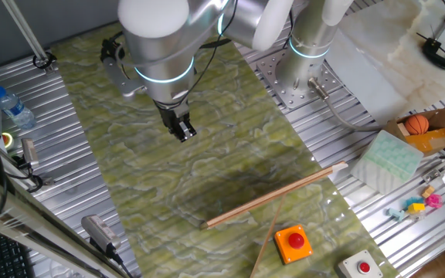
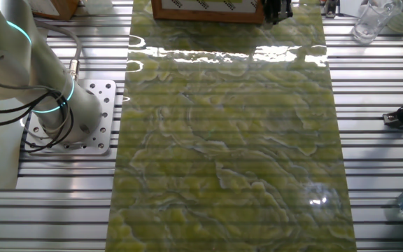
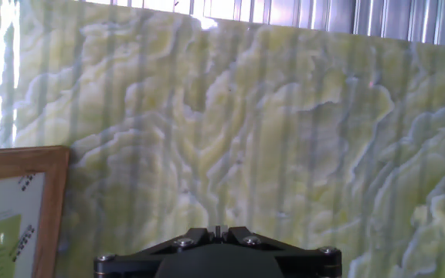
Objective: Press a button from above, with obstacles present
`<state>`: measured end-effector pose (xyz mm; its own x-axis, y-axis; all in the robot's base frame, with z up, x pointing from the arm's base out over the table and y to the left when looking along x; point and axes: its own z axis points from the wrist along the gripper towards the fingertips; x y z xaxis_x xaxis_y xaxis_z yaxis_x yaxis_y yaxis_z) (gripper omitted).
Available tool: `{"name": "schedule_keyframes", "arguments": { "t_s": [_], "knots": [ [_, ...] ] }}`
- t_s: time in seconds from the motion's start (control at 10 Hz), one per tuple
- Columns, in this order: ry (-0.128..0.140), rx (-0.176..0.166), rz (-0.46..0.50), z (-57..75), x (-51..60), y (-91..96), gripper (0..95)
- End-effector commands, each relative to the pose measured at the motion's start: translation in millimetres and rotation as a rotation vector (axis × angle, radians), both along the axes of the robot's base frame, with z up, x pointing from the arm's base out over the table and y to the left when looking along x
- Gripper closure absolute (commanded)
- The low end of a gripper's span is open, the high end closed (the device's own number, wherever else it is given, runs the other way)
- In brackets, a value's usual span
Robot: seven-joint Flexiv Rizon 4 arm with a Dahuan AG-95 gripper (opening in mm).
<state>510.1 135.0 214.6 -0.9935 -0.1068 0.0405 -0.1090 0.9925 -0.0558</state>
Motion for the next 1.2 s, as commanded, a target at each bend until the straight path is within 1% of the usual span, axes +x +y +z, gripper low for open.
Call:
{"name": "schedule_keyframes", "arguments": {
  "t_s": [0.1,0.2,0.3,0.4,0.5,0.6,0.7,0.8,0.9,1.0,1.1,1.2],
  "knots": [
    [-0.019,-0.009,0.011,0.1,0.9,0.2,95.0],
    [-0.015,-0.013,0.026,0.1,0.9,0.2,95.0],
    [-0.001,-0.021,0.092,0.1,0.9,0.2,95.0],
    [-0.001,-0.014,0.114,0.1,0.9,0.2,95.0],
    [-0.004,0.006,0.144,0.1,0.9,0.2,95.0],
    [-0.002,0.019,0.151,0.1,0.9,0.2,95.0],
    [0.011,0.02,0.144,2.9,-0.2,3.5,95.0],
    [0.025,0.022,0.143,13.6,-5.1,15.1,95.0],
    [0.034,0.028,0.143,22.7,-12.2,26.0,95.0],
    [0.034,0.028,0.143,22.7,-12.2,26.0,95.0],
    [0.033,0.045,0.104,30.1,-31.4,51.2,95.0],
    [0.028,0.04,0.088,32.3,-44.4,68.8,95.0]
  ]
}}
